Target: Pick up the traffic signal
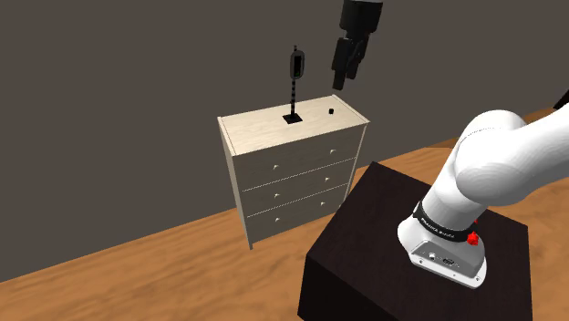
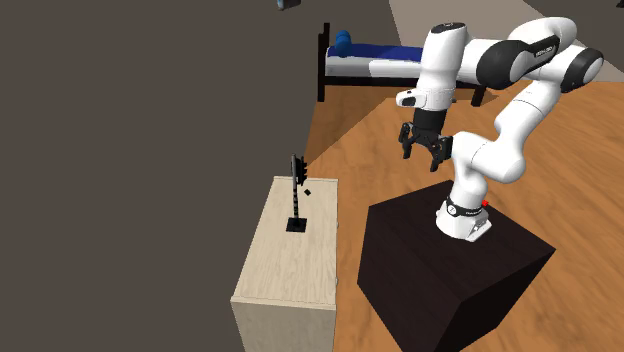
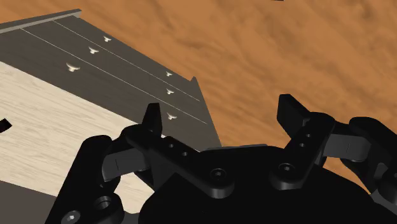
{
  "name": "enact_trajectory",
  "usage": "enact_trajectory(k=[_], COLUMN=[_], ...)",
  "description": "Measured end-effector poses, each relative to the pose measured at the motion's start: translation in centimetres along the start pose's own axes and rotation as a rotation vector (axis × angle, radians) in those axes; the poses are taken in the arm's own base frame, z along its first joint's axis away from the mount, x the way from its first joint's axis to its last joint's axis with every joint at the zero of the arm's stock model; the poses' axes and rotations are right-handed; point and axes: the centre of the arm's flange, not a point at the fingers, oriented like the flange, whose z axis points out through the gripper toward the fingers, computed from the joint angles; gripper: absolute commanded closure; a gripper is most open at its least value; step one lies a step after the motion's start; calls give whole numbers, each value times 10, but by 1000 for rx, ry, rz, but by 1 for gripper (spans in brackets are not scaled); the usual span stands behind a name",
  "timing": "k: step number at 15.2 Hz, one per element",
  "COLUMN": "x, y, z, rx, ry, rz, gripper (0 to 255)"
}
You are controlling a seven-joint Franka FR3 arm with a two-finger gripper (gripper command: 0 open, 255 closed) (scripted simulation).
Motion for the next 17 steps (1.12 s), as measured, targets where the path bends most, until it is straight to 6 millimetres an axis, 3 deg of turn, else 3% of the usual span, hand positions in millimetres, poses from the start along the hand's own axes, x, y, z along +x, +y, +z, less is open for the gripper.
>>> enact_trajectory(k=[1, 4, 11, 17], x=[0, 25, 110, 176], y=[0, 9, 49, 99], z=[0, 0, 1, -2], rx=[0, -8, -33, -56], ry=[0, -9, -40, -66], rz=[0, 58, 249, 418], gripper=[0, 0, 0, 0])
